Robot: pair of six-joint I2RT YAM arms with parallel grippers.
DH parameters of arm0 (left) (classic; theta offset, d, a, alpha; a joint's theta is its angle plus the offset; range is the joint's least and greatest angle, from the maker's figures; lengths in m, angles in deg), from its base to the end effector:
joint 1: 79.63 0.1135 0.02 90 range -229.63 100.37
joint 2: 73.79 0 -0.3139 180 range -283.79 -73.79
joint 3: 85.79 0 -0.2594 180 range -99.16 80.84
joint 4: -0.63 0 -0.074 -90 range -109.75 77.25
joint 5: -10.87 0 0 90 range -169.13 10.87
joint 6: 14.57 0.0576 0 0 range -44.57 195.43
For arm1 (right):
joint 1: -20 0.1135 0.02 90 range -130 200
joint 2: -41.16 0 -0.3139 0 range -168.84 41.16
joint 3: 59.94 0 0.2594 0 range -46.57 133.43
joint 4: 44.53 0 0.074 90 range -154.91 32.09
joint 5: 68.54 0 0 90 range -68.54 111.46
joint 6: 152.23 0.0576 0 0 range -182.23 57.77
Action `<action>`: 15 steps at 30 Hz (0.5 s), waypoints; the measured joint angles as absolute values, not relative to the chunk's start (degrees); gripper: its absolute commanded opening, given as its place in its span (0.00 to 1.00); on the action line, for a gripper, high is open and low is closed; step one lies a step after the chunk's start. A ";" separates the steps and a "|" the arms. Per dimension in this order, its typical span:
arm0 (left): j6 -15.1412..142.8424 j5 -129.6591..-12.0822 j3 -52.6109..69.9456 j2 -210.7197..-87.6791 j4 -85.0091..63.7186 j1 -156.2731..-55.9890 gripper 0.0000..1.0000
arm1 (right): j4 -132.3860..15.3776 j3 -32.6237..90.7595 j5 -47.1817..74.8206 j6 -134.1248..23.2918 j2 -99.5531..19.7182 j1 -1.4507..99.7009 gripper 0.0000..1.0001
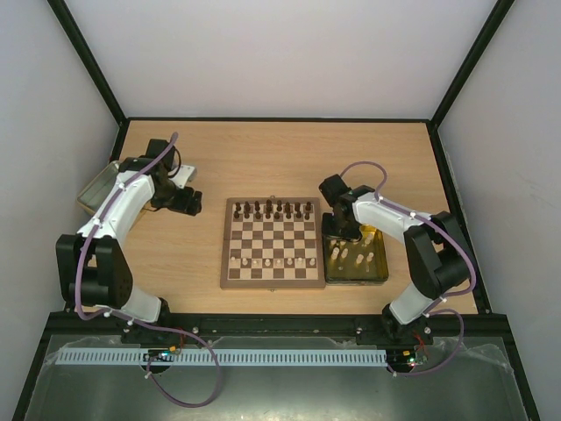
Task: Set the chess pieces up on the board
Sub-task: Pick up the chess piece from the storage box.
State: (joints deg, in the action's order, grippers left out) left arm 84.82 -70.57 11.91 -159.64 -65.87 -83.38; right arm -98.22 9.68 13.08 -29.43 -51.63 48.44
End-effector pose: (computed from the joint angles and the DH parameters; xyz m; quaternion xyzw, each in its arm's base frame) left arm 0.2997 -0.0282 0.2874 0.1252 0.9742 -0.0649 0.1761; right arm 0.2629 0.1519 0.1974 0.0293 0.9904 0.1206 0.0612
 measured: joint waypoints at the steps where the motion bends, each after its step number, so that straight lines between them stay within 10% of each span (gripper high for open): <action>1: 84.82 -70.60 11.91 -159.59 -65.87 -83.31 0.87 | -98.11 9.53 13.03 -29.43 -51.65 48.44 0.18; 15: 84.80 -70.55 12.50 -159.07 -65.70 -83.10 0.87 | -100.61 11.23 13.78 -29.50 -51.65 48.44 0.07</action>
State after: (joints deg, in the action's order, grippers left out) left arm 84.80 -70.55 12.50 -159.07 -65.70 -83.10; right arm -100.61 11.23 13.78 -29.50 -51.65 48.44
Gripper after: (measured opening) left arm 0.868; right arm 0.097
